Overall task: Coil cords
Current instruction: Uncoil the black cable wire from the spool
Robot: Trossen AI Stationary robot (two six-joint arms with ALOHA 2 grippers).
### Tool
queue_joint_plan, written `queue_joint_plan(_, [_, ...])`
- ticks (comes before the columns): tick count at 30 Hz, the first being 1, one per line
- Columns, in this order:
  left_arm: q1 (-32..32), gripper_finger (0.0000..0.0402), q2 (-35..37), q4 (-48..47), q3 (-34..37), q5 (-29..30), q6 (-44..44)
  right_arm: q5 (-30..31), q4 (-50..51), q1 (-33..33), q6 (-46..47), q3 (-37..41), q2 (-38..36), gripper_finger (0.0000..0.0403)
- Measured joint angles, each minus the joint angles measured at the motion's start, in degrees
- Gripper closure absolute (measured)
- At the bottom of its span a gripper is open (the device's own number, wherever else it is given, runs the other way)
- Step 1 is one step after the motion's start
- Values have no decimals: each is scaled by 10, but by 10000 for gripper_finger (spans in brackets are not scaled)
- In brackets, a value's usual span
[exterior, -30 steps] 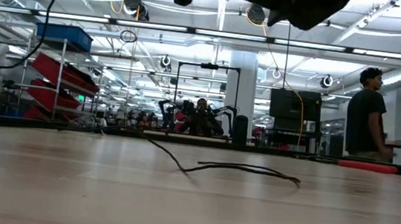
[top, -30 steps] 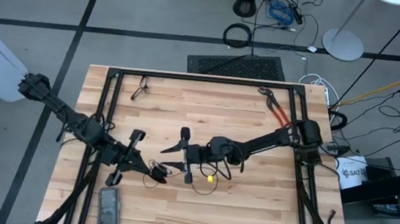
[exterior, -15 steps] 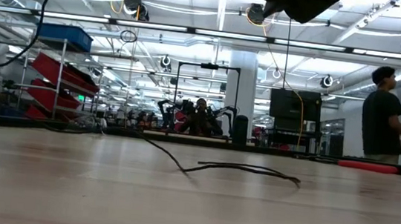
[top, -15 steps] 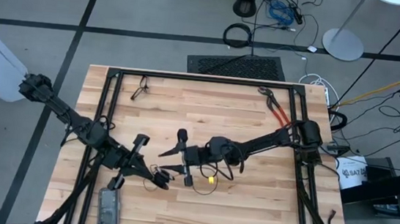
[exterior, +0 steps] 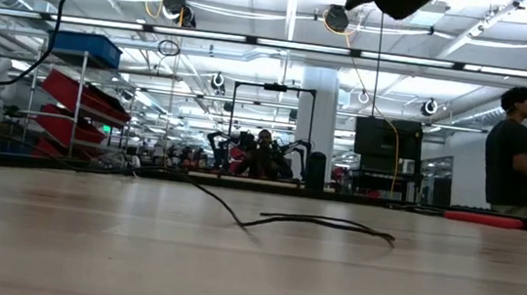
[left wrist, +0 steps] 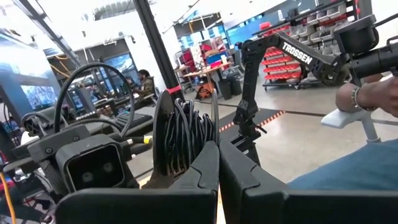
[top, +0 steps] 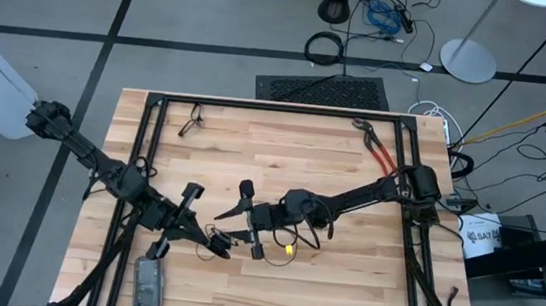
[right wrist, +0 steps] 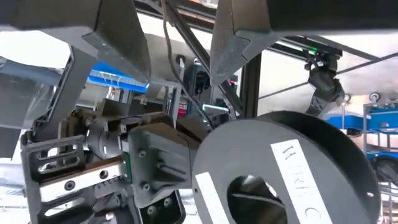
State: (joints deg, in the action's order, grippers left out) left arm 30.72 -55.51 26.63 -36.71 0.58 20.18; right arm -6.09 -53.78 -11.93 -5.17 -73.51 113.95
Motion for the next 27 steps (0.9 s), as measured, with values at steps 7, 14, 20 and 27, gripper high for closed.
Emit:
queue_joint_plan(7, [0,401,0,0,0,0,0,6,10,-3,0,-4,0,252])
queue_joint_plan(14, [0,401,0,1,0,0,0,6,24,-3,0,-4,0,290])
queue_joint_plan(20, [0,401,0,5,0,0,0,6,23,-3,0,-4,0,318])
queue_joint_plan(27, [0,401,0,10,0,0,0,17,25,-3,7,-7,0,325])
